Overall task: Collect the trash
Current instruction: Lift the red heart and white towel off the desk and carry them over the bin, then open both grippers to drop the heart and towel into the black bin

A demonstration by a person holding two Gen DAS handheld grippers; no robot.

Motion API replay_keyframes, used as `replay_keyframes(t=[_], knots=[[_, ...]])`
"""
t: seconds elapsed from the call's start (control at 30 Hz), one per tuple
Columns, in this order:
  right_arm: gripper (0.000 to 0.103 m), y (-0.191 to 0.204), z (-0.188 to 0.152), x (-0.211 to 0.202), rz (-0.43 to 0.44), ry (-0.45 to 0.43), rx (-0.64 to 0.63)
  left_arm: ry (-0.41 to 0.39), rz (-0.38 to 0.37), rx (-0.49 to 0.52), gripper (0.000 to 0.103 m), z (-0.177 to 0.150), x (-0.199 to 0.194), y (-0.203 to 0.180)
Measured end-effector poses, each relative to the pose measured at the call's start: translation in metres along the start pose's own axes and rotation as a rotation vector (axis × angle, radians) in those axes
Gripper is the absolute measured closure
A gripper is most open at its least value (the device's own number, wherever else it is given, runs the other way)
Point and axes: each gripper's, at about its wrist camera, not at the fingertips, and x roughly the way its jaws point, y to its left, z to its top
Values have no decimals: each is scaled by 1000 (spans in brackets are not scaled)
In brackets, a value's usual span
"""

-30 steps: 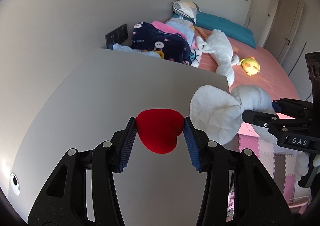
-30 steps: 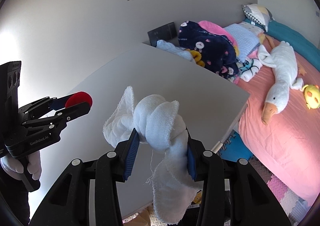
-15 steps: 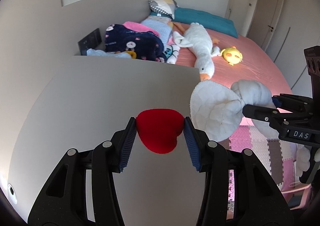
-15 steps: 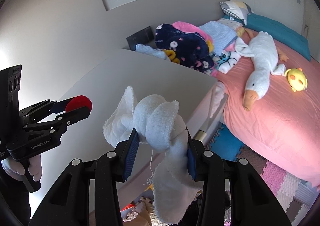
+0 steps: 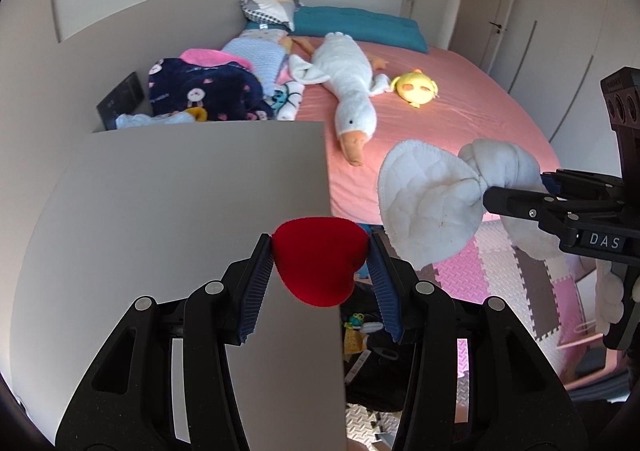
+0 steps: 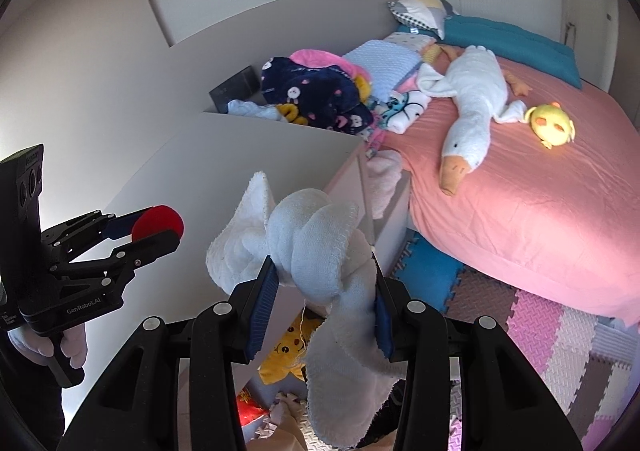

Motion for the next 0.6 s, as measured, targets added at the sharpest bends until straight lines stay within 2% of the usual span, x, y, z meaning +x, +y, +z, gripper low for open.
replay_keyframes(t=[0.4,0.47,0.5,0.57,0.6], knots=[[58,-31,-31,-24,-62,0,83,44,-93,122,56,-16,4,-41],[55,-34,-36,-26,-65,6,97,56,-109,141,55,-20,5,-47],[49,-36,-38,-28,-63,9,103,61,-123,150,55,-22,5,-50],[32,-38,-40,-32,-77,2,118,71,-150,158,31,-25,5,-53],[28,-38,-41,-36,-92,-19,123,71,-148,157,11,-26,4,-54]])
